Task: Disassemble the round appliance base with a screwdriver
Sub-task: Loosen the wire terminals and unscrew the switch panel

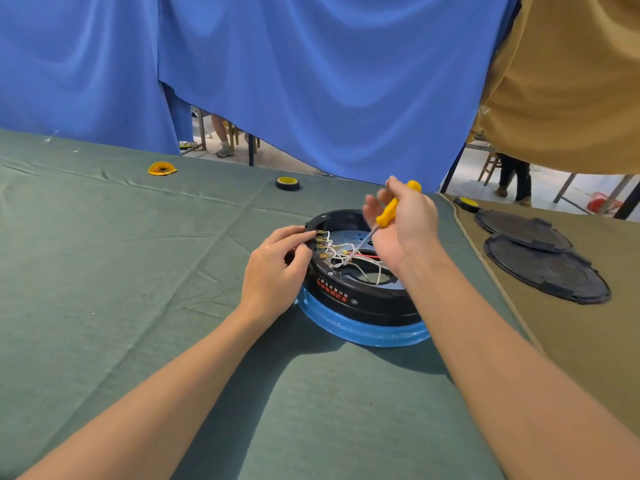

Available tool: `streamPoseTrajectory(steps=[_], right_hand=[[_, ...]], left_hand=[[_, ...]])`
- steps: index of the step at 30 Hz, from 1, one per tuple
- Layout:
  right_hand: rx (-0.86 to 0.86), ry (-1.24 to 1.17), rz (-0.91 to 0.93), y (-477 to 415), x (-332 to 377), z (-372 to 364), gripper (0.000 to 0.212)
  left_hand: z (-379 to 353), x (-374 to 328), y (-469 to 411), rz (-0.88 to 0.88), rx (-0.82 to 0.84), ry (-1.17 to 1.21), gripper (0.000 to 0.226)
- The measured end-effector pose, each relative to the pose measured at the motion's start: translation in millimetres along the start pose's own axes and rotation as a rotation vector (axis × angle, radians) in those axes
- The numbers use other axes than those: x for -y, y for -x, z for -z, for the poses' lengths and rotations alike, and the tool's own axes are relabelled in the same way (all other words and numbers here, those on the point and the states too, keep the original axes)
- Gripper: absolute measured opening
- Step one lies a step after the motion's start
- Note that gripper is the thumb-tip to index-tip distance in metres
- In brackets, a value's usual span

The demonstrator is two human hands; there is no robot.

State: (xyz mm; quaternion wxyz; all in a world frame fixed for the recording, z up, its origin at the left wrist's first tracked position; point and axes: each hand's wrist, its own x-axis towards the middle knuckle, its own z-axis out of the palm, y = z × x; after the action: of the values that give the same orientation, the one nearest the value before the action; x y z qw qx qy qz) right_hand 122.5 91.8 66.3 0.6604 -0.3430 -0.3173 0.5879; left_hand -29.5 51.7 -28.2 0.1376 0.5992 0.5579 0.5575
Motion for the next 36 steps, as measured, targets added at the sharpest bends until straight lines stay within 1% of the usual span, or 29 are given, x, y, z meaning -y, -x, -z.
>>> streamPoseTrajectory(steps=[2,3,8,13,16,18,20,27,30,33,36], right_hand=[[0.028,-0.151,-0.039,0.5,-4.0,-7.1,0.024],[0.022,-0.182,-0.028,1.7,-6.2,-10.5,0.029],[-0.007,-0.086,0.199,12.5,-23.8,-22.9,0.038],[-0.059,-0.088,0.342,19.1,-29.5,-29.6,0.043],[-0.073,-0.073,0.396,20.0,-29.0,-36.7,0.056],[-0.064,-0.101,0.393,20.7,-29.7,-41.0,0.055],[-0.059,-0.11,0.385,20.1,-31.6,-42.5,0.05],[-0.038,-0.019,0.379,17.3,-36.4,-39.8,0.043],[-0.002,0.037,0.399,15.8,-37.0,-40.9,0.049],[0.07,0.184,0.467,14.5,-38.1,-42.6,0.054],[0.154,0.361,0.551,12.3,-39.3,-45.4,0.051]], left_hand=[[0.2,1.3,-0.6,-0.009,0.005,0.015,0.042],[0.4,1.7,-0.6,-0.013,0.007,0.024,0.042],[2.3,3.5,0.4,-0.036,0.037,0.022,0.041],[5.4,3.0,1.6,-0.035,0.085,0.057,0.043],[5.3,2.4,2.5,-0.04,0.091,0.064,0.043],[4.9,2.5,2.5,-0.04,0.095,0.059,0.044],[5.1,3.1,2.3,-0.035,0.098,0.055,0.044],[4.9,3.0,2.4,-0.012,0.11,0.084,0.045],[5.2,3.2,2.7,-0.008,0.117,0.102,0.04],[5.2,3.5,2.4,-0.016,0.112,0.093,0.034],[5.8,2.2,2.1,0.004,0.116,0.102,0.042]])
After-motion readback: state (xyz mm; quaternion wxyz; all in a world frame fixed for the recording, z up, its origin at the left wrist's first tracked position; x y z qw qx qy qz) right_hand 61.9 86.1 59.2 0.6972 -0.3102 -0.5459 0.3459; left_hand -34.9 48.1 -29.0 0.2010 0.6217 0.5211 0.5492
